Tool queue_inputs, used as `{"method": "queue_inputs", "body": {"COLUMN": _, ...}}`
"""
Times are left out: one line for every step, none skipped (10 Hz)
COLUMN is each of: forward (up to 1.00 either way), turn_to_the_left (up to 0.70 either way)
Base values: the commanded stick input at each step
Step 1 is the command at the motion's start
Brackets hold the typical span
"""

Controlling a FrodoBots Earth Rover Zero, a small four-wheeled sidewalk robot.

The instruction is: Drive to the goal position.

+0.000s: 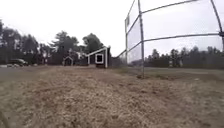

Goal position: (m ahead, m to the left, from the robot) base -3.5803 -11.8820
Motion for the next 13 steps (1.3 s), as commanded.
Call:
{"method": "queue_inputs", "body": {"forward": 0.00, "turn_to_the_left": -0.70}}
{"method": "queue_inputs", "body": {"forward": 0.00, "turn_to_the_left": -0.70}}
{"method": "queue_inputs", "body": {"forward": 0.00, "turn_to_the_left": -0.70}}
{"method": "queue_inputs", "body": {"forward": 0.00, "turn_to_the_left": -0.70}}
{"method": "queue_inputs", "body": {"forward": 0.00, "turn_to_the_left": -0.70}}
{"method": "queue_inputs", "body": {"forward": 0.00, "turn_to_the_left": -0.70}}
{"method": "queue_inputs", "body": {"forward": 0.00, "turn_to_the_left": -0.70}}
{"method": "queue_inputs", "body": {"forward": 0.00, "turn_to_the_left": -0.70}}
{"method": "queue_inputs", "body": {"forward": 0.00, "turn_to_the_left": -0.70}}
{"method": "queue_inputs", "body": {"forward": 0.00, "turn_to_the_left": -0.70}}
{"method": "queue_inputs", "body": {"forward": 0.00, "turn_to_the_left": -0.70}}
{"method": "queue_inputs", "body": {"forward": 0.00, "turn_to_the_left": -0.70}}
{"method": "queue_inputs", "body": {"forward": 0.00, "turn_to_the_left": -0.70}}
